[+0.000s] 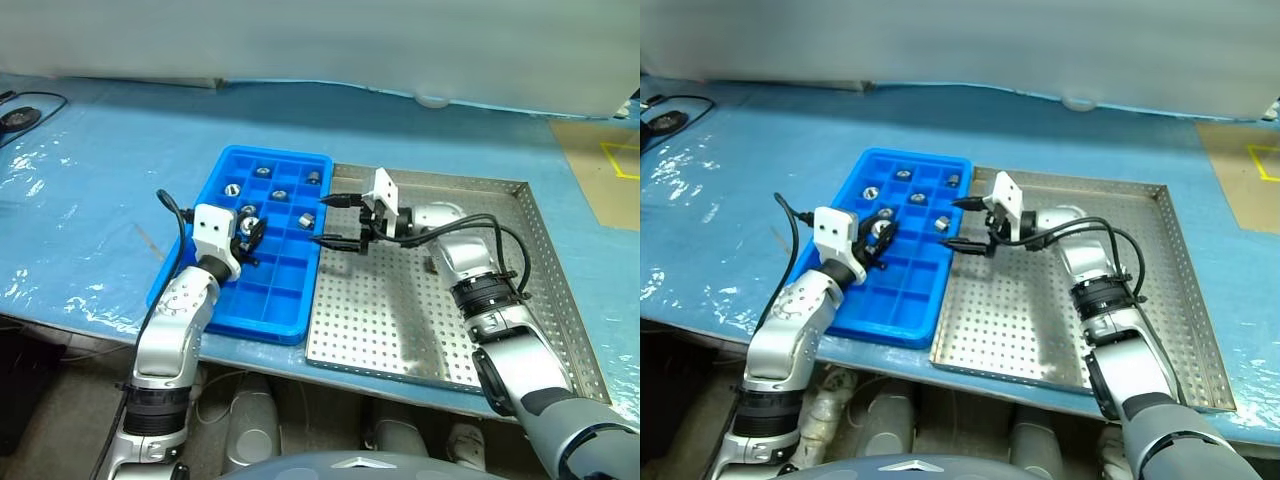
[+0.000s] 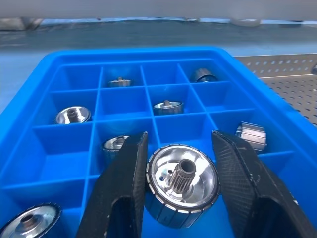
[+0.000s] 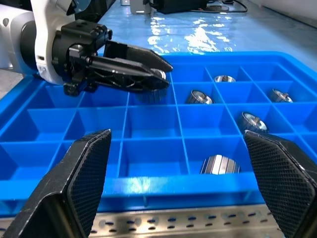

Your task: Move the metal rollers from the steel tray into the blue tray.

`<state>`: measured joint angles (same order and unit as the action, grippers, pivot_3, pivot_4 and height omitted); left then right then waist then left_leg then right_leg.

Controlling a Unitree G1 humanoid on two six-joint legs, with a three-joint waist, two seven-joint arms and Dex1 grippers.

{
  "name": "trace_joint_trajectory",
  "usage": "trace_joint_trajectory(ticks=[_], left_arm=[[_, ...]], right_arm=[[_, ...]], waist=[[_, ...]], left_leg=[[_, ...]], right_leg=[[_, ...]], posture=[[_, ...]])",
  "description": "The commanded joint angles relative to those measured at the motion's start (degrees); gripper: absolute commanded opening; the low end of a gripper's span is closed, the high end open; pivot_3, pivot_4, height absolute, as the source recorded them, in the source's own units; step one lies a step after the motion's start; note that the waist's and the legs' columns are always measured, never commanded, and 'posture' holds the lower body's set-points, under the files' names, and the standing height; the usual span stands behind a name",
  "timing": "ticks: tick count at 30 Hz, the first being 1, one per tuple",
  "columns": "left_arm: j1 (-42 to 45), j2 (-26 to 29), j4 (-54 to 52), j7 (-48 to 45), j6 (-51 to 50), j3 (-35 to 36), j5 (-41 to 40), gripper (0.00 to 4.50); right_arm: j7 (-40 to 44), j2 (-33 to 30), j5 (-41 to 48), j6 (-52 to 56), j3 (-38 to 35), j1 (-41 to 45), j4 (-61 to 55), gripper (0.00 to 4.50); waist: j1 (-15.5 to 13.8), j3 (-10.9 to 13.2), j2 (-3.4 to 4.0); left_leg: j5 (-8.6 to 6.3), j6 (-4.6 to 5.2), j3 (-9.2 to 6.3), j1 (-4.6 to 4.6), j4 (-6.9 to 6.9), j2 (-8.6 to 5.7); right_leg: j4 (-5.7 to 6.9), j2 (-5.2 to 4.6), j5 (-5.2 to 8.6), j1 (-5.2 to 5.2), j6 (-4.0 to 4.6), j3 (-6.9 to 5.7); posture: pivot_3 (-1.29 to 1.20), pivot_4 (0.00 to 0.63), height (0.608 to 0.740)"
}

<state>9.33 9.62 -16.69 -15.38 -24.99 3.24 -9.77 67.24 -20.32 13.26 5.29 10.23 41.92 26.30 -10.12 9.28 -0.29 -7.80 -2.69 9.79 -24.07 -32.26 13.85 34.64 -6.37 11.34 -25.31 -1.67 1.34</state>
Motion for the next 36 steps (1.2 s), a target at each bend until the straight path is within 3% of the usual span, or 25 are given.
trace_joint_trajectory(ticks=[1, 20, 28, 36], left_arm=[[-3.4, 0.0, -5.4, 2.1, 0.3, 0.5, 0.5, 1.69], [-12.3, 0.3, -12.3, 5.6, -2.5, -0.6, -0.2, 1.69], [-8.8, 0.5, -10.8, 2.4, -2.8, -1.3, -3.3, 4.29], [2.3, 2.8, -2.0, -7.7, -0.9, -3.4, -7.4, 4.29]], right_arm=[[-0.3, -1.0, 0.4, -0.1, -1.3, -0.9, -3.0, 4.50], [1.3, 1.3, -1.2, -1.8, -0.6, 0.8, 0.4, 4.50], [0.7, 0.2, -1.0, -0.7, -1.8, -0.3, -1.5, 4.50], [-4.5, -3.9, -0.3, 3.2, -5.1, -5.8, -9.8, 4.50]], waist=[[0.1, 0.0, 0.00], [-0.4, 0.0, -0.01], [-0.3, 0.0, 0.00], [0.3, 0.0, 0.00]], left_leg=[[0.00, 0.00, 0.00, 0.00, 0.00, 0.00], [0.03, -0.05, -0.06, -0.08, 0.07, 0.03], [0.03, -0.05, -0.06, -0.07, 0.08, 0.03], [0.09, -0.14, -0.05, -0.01, 0.04, -0.01]], right_leg=[[-0.01, 0.00, 0.00, 0.00, 0.00, 0.00], [-0.04, 0.04, 0.02, -0.07, -0.03, -0.02], [-0.03, 0.05, 0.02, -0.08, -0.03, -0.01], [0.05, 0.06, 0.01, -0.07, -0.04, 0.05]], posture=[[0.32, 0.150, 0.740], [0.39, 0.150, 0.740], [0.33, 0.150, 0.740], [0.13, 0.150, 0.740]])
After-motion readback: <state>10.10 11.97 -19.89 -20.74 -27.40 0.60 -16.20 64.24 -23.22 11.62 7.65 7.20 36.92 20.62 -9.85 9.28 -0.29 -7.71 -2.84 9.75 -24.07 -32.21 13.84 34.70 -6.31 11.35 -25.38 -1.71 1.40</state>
